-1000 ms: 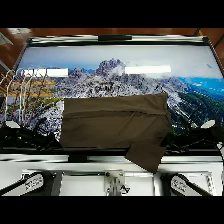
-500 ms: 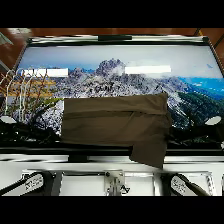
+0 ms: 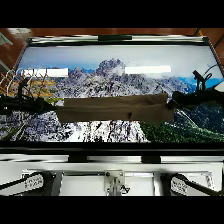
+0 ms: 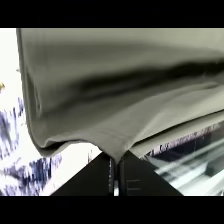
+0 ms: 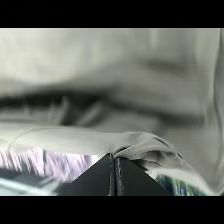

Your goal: Fold the shirts.

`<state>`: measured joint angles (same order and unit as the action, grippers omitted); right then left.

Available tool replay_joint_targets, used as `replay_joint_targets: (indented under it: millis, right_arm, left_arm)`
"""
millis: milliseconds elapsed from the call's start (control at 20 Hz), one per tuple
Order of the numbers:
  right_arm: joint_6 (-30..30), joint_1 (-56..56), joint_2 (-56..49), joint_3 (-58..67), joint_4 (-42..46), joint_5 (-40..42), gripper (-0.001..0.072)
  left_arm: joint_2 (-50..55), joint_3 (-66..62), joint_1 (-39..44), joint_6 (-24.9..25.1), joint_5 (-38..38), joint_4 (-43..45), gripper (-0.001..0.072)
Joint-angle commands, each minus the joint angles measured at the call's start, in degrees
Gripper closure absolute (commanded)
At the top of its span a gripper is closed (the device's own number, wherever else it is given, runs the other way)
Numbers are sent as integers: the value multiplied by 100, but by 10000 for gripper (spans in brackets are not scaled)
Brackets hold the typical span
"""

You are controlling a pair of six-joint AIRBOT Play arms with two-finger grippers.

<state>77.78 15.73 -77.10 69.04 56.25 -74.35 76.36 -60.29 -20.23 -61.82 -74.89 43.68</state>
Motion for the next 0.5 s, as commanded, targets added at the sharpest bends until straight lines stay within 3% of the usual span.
replay_joint_targets:
  millis: [0, 450]
  right_arm:
    - [304, -240, -844, 1034, -42, 225, 655]
    - [391, -404, -2240, 1596, -22, 863, 653]
  left_arm:
    - [682, -861, 149, -341, 96, -48, 674]
    - [2079, -1375, 507, -627, 105, 350, 668]
